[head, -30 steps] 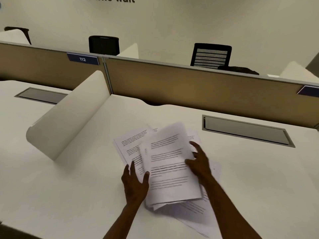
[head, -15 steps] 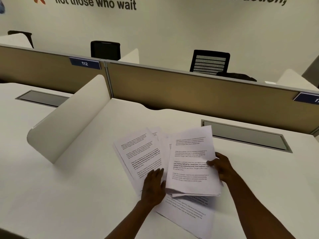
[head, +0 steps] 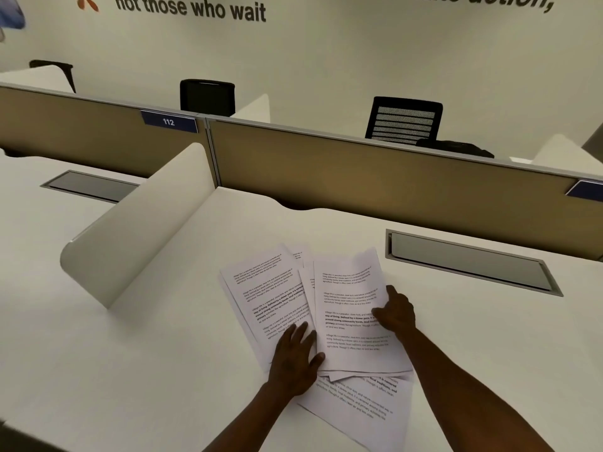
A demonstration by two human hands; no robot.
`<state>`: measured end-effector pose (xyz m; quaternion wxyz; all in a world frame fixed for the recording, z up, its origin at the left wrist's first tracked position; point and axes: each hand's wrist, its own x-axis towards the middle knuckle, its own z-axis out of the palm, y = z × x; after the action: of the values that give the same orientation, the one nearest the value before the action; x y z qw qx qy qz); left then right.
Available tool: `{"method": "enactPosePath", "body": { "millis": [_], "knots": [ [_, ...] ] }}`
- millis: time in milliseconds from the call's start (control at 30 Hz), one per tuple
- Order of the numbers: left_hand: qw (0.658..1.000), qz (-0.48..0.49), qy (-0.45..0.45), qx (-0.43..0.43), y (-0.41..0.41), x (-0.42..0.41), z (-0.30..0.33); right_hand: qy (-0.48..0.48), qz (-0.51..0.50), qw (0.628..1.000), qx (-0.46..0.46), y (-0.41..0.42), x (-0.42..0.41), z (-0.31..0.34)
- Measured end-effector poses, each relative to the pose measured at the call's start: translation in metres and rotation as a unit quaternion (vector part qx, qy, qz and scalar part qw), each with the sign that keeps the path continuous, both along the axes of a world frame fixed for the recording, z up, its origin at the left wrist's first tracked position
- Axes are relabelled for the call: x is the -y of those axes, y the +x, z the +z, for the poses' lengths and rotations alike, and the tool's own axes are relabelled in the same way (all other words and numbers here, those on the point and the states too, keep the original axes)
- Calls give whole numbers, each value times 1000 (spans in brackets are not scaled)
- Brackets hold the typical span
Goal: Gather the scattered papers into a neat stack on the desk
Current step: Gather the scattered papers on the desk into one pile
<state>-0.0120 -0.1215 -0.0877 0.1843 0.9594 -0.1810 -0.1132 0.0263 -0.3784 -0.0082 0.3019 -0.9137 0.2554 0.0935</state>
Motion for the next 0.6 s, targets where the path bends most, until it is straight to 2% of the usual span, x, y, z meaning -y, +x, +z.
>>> {"method": "enactPosePath", "body": {
  "millis": [200,367,600],
  "knots": [
    [1000,-3,7,1,2,3,3,38,-30,996,69,8,4,5],
    [1000,-15,-3,-12,-4,17,1,80,-69,991,85,2,20,13],
    [1000,-19,-9,-6,-5,15,-2,58,-5,989,138,4,5,18]
  ]
}}
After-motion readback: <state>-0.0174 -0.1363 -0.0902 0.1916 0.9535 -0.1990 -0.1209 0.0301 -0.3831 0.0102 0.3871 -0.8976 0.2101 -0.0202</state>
